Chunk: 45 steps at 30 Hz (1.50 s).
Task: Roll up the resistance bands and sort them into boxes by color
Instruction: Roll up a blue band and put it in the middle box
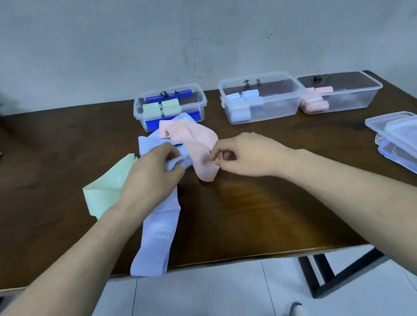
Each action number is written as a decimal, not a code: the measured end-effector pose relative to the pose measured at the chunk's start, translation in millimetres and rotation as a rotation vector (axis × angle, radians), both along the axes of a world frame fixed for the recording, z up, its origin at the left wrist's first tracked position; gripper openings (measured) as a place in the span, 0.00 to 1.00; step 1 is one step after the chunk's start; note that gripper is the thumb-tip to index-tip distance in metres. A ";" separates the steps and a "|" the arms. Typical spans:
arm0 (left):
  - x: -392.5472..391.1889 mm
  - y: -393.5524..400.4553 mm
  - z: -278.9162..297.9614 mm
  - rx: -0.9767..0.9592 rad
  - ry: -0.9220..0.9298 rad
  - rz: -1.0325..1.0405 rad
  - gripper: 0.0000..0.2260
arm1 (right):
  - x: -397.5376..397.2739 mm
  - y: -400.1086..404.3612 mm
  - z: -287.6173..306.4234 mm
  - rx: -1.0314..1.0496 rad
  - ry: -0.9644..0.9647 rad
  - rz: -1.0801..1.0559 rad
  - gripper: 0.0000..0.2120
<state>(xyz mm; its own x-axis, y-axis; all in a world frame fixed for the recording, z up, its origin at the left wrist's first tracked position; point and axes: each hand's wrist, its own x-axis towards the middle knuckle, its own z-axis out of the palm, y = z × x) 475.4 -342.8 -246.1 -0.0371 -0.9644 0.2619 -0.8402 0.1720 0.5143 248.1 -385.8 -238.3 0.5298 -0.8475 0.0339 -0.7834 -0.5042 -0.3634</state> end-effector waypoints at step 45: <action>-156.9 -23.4 11.4 -0.173 0.373 -0.561 0.12 | -116.3 37.1 17.3 0.356 -1.147 -0.539 0.14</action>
